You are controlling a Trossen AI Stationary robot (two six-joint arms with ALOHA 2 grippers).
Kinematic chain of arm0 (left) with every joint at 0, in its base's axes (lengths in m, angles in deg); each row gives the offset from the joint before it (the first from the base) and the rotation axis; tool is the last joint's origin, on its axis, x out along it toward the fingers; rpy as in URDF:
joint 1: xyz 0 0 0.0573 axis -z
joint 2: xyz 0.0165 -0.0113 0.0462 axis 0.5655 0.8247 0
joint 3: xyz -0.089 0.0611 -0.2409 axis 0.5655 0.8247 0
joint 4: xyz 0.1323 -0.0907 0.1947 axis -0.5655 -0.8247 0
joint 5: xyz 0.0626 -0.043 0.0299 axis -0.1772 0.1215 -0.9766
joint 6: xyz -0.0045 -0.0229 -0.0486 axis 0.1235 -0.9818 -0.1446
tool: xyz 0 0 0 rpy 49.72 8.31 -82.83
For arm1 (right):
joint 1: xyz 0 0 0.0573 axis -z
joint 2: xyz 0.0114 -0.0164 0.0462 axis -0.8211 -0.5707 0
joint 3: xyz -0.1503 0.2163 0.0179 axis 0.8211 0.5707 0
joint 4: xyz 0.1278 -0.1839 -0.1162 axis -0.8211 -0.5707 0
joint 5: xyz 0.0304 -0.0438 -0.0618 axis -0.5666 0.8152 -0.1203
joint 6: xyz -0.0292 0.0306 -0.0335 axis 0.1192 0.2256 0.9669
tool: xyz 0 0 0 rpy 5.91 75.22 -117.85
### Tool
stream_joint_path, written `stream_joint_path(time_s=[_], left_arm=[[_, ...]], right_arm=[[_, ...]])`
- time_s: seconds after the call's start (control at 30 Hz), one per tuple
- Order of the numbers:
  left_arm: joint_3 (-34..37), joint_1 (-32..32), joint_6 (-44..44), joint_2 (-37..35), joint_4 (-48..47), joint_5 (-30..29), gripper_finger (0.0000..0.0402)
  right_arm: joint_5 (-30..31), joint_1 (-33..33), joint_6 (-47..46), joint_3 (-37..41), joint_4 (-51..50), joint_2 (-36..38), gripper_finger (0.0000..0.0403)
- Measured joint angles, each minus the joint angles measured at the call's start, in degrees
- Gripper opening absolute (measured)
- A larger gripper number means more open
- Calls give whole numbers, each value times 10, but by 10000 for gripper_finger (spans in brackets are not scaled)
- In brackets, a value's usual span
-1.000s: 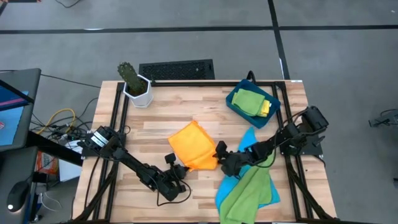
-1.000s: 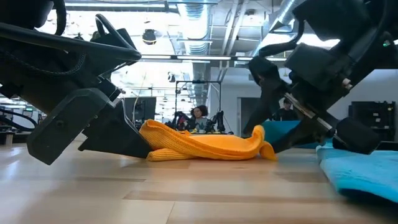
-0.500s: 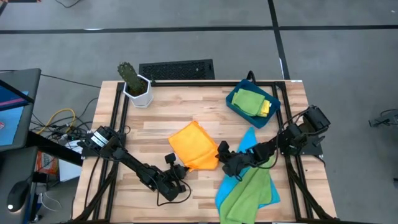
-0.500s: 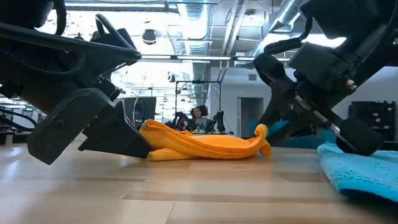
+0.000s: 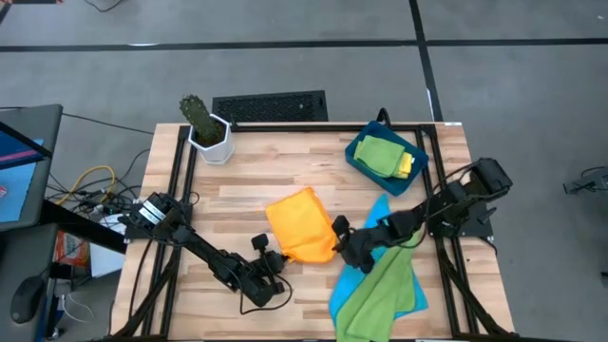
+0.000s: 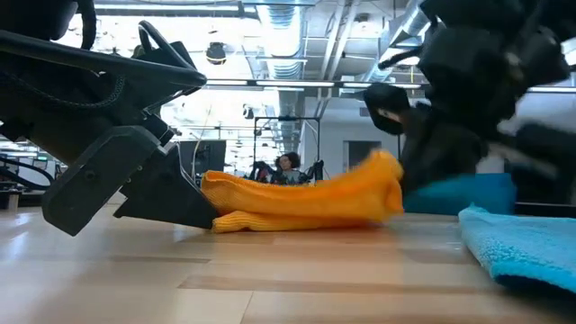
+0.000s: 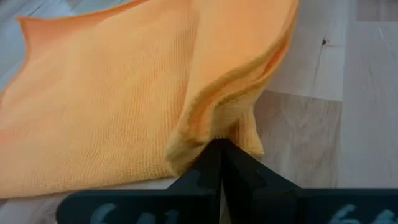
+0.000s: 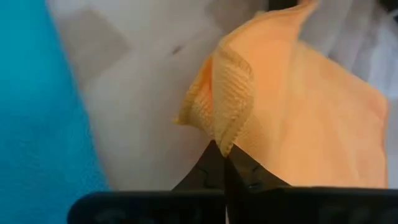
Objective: Fold microfiber towels
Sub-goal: Fold the orange microfiber cloth
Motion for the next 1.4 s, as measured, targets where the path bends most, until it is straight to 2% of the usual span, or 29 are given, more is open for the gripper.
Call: stream_joint_path(time_s=[0.17,0.33,0.43,0.77,1.17,1.4], left_arm=[[0,0,0,0,-1,1,0],[0,1,-3,0,-1,4,0],[0,2,-8,0,-1,4,0],[0,7,-12,0,-4,4,0],[0,7,-14,-1,-4,5,0],[0,7,-19,-1,-5,5,0]], right_arm=[[-16,51,-19,-1,-23,50,18],[-149,123,-73,-1,-30,39,13],[-187,153,-100,-1,-8,13,23],[-197,196,-125,-1,25,-11,26],[-193,210,-132,-1,63,-23,80],[-169,238,-133,-1,87,-19,138]])
